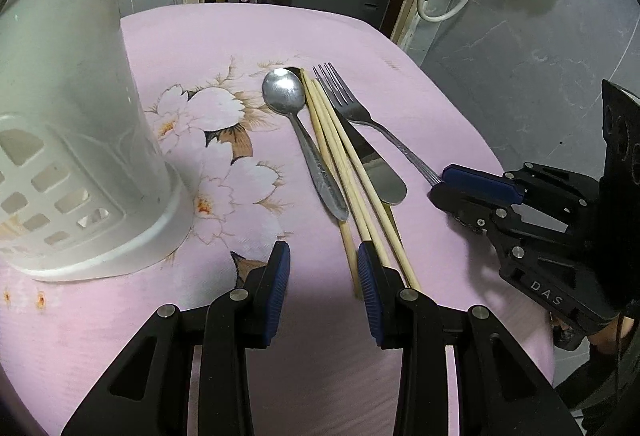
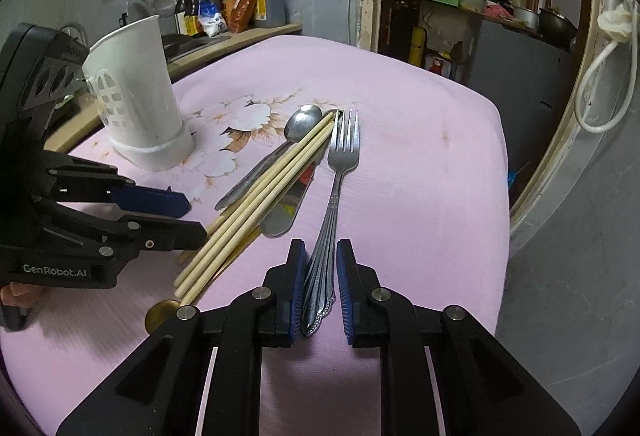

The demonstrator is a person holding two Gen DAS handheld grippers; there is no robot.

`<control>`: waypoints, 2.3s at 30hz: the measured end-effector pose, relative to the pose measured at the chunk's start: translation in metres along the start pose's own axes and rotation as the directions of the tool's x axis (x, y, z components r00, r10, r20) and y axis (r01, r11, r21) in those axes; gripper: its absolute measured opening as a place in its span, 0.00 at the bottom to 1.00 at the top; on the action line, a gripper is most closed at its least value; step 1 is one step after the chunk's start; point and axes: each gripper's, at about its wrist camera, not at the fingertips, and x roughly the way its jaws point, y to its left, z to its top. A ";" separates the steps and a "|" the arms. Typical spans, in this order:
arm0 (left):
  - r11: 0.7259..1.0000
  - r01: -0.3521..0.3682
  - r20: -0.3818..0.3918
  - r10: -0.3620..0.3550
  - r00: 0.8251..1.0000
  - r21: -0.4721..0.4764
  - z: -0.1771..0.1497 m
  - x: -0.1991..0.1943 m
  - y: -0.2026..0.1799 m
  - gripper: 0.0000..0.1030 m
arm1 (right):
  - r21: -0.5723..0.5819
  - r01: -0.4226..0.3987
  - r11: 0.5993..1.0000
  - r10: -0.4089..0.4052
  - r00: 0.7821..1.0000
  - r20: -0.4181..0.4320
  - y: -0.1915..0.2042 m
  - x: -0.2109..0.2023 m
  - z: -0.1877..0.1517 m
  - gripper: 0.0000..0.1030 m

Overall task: Organize utensils
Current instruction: 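Grasp the silver fork by its handle with the right tool, then grasp one wooden chopstick with the left tool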

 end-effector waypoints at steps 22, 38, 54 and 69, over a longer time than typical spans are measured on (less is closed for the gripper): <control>0.998 -0.057 -0.064 0.057 0.996 0.000 -0.020 -0.015 0.008 0.03 | -0.011 0.063 0.998 -0.063 0.998 -0.029 0.015 -0.019 -0.017 0.12; 0.999 -0.006 -0.047 0.008 0.999 0.045 -0.087 -0.084 0.016 0.03 | -0.060 -0.002 0.998 -0.002 0.997 -0.074 0.045 -0.051 -0.054 0.23; 0.980 -0.060 -0.138 0.088 0.987 0.191 -0.033 -0.032 0.002 0.10 | -0.166 0.031 0.986 -0.052 0.991 -0.121 0.049 0.007 0.004 0.27; 0.977 -0.075 -0.149 0.105 0.983 0.197 -0.007 -0.002 -0.001 0.04 | -0.180 -0.018 0.984 -0.012 0.986 -0.166 0.050 0.022 0.010 0.28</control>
